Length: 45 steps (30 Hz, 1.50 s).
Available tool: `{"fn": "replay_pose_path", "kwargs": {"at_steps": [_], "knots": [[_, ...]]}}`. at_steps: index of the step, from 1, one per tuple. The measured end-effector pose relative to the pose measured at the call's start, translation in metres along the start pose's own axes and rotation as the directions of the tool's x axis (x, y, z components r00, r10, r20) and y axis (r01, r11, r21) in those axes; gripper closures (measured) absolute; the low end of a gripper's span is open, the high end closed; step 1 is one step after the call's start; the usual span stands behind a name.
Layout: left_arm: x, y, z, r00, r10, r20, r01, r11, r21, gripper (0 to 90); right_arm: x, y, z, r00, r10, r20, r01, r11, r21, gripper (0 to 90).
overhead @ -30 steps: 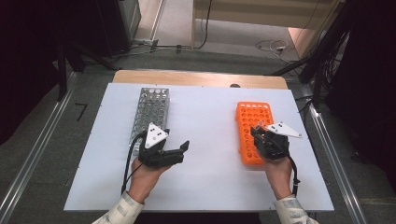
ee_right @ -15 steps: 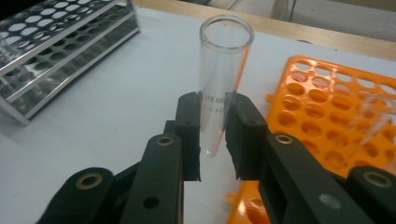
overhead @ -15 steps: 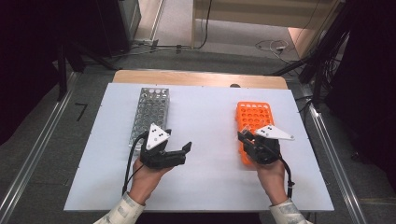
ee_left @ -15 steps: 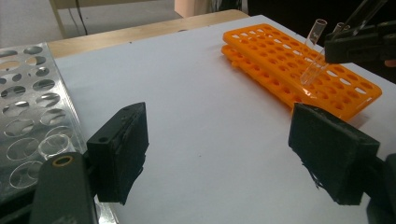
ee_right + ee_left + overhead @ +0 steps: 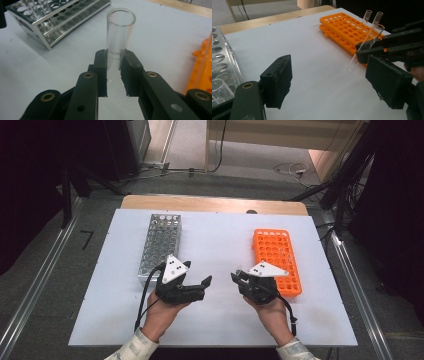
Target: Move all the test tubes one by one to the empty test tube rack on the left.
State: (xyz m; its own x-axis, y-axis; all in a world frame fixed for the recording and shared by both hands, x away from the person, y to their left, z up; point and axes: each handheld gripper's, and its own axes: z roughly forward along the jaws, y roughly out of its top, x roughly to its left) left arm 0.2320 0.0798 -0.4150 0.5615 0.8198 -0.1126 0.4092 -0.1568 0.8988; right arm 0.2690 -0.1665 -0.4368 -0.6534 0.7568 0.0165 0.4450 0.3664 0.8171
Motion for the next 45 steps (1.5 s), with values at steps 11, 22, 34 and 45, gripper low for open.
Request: {"fn": "replay_pose_path", "kwargs": {"at_steps": [11,22,34,45], "knots": [[-0.014,0.0,0.003,0.998,0.025,0.057,-0.026,0.9996,0.009,26.5,0.028,0.0,0.014,0.9954,-0.062,-0.073,0.065,0.997,0.035,73.2],[-0.02,-0.004,0.008,0.9935,0.058,0.098,-0.06,0.9981,0.017,50.1,0.049,0.002,0.021,0.988,-0.095,-0.122,0.101,0.994,0.042,73.1],[-0.023,-0.007,0.013,0.9919,0.105,0.072,-0.107,0.994,0.022,73.9,0.053,0.002,0.02,0.9853,-0.096,-0.141,0.103,0.994,0.043,73.1],[-0.012,0.003,0.013,0.9953,0.09,0.037,-0.09,0.9959,0.008,75.0,0.05,0.002,0.02,0.9849,-0.089,-0.149,0.097,0.994,0.049,46.4]]}}
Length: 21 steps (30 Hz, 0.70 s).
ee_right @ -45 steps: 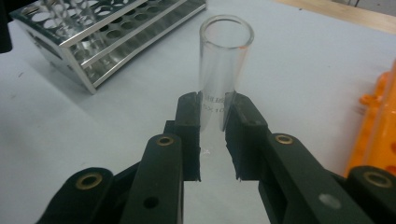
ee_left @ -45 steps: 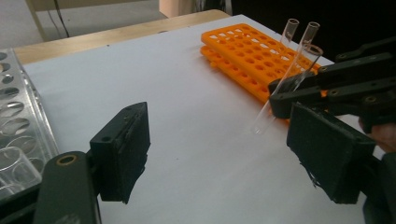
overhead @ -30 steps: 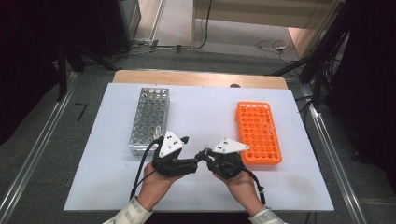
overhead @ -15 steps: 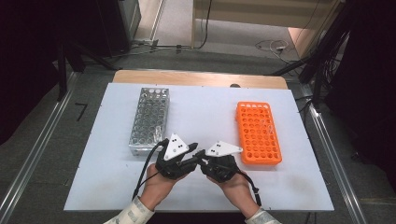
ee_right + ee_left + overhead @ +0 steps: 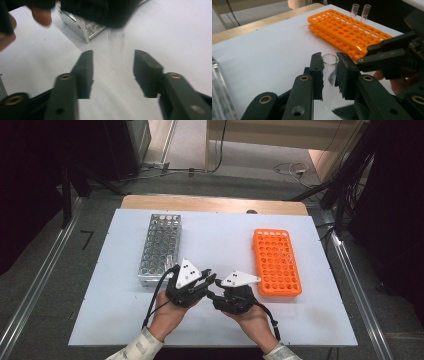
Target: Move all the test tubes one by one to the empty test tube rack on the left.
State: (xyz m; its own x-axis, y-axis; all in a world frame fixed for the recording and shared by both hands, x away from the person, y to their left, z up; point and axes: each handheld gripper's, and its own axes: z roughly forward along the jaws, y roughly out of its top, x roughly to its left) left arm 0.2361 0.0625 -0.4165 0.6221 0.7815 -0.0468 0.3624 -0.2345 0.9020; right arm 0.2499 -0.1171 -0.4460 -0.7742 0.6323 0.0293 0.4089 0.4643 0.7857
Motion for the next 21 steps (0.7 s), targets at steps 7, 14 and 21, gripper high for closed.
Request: {"fn": "replay_pose_path", "kwargs": {"at_steps": [7,14,21], "knots": [[0.026,0.011,-0.002,0.9969,-0.067,-0.042,0.066,0.9976,-0.021,75.0,-0.007,-0.002,0.0,0.9997,0.02,0.012,-0.02,1.0,0.014,35.8],[0.05,0.018,-0.003,0.9884,-0.108,-0.107,0.105,0.9939,-0.034,74.9,-0.01,-0.002,-0.002,0.9995,0.023,0.02,-0.023,1.0,0.006,35.6],[0.071,0.026,-0.009,0.9774,-0.144,-0.154,0.138,0.9891,-0.051,74.9,-0.011,-0.003,-0.004,0.9995,0.018,0.025,-0.018,1.0,0.008,35.7]]}}
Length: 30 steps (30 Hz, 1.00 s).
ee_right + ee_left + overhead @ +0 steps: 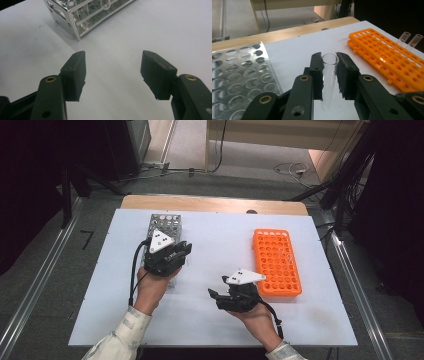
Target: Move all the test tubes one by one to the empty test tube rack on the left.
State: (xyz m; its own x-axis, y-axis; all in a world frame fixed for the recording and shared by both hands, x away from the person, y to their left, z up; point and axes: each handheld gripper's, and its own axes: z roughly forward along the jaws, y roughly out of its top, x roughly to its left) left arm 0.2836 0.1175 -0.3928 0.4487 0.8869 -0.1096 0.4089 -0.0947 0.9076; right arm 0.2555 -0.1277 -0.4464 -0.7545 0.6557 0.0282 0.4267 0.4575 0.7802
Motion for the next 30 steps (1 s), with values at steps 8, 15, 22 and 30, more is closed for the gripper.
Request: {"fn": "replay_pose_path", "kwargs": {"at_steps": [8,15,22,30], "knots": [[0.021,0.001,-0.005,0.9962,-0.04,-0.077,0.039,0.999,-0.025,74.9,0.0,0.0,-0.002,1.0,0.003,0.005,-0.003,1.0,-0.006,36.2],[0.033,0.0,-0.009,0.9906,-0.061,-0.123,0.057,0.9978,-0.034,74.9,-0.001,0.0,-0.003,1.0,0.002,0.006,-0.002,1.0,-0.011,36.3],[0.037,-0.003,-0.009,0.9883,-0.057,-0.141,0.054,0.9982,-0.026,74.9,0.0,0.0,-0.002,1.0,0.002,0.005,-0.002,1.0,-0.005,36.3],[0.039,-0.015,-0.005,0.9866,-0.05,-0.155,0.051,0.9987,0.007,74.8,0.0,-0.001,-0.001,1.0,0.0,0.003,0.0,1.0,-0.001,36.3]]}}
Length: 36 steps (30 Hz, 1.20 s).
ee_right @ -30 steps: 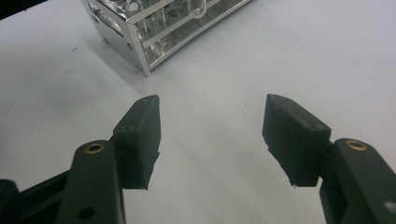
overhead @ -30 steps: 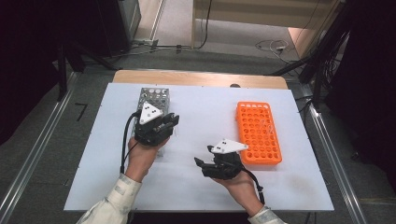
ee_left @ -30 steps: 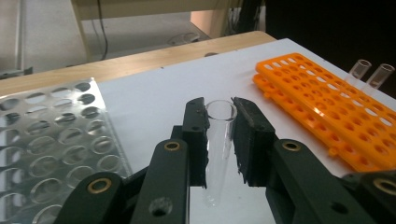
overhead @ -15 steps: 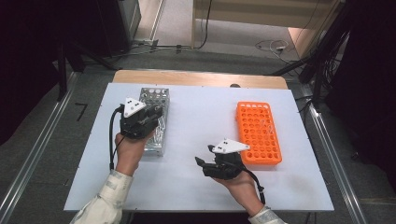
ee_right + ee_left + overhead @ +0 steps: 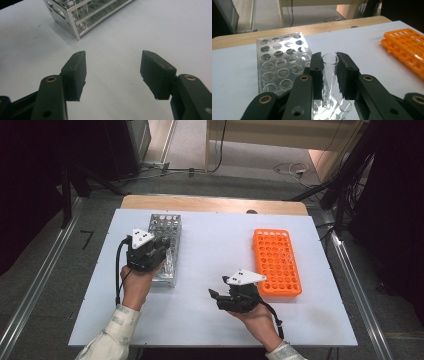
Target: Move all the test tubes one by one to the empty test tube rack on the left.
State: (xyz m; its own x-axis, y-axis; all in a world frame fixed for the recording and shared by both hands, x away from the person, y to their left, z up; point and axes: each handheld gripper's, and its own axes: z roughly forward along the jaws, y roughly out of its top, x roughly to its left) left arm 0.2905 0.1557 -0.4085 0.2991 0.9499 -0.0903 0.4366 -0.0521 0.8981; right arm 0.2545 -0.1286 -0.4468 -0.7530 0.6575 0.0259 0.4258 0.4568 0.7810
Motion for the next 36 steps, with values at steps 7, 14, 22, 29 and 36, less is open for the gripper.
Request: {"fn": "replay_pose_path", "kwargs": {"at_steps": [7,14,22,29,36], "knots": [[-0.002,-0.007,0.004,0.9999,0.016,-0.002,-0.016,0.9996,0.022,74.7,0.0,-0.001,0.001,1.0,0.0,-0.001,0.0,1.0,0.008,36.3],[-0.002,-0.008,0.004,0.9999,0.013,0.008,-0.013,0.9992,0.038,74.4,0.0,-0.003,0.003,1.0,-0.002,-0.001,0.002,1.0,0.017,36.3],[-0.002,-0.008,0.002,0.9999,-0.003,0.017,0.002,0.9996,0.029,70.3,-0.001,-0.003,0.002,1.0,-0.001,0.002,0.001,1.0,0.013,36.3],[-0.001,-0.005,-0.007,0.9958,-0.054,0.074,0.054,0.9985,-0.003,57.2,-0.009,-0.004,-0.006,0.9993,0.025,0.028,-0.025,1.0,-0.007,36.6],[-0.004,-0.003,-0.016,0.9893,-0.098,0.108,0.099,0.9951,-0.003,31.9,-0.029,-0.011,-0.022,0.9944,0.067,0.082,-0.064,0.997,-0.036,36.3]]}}
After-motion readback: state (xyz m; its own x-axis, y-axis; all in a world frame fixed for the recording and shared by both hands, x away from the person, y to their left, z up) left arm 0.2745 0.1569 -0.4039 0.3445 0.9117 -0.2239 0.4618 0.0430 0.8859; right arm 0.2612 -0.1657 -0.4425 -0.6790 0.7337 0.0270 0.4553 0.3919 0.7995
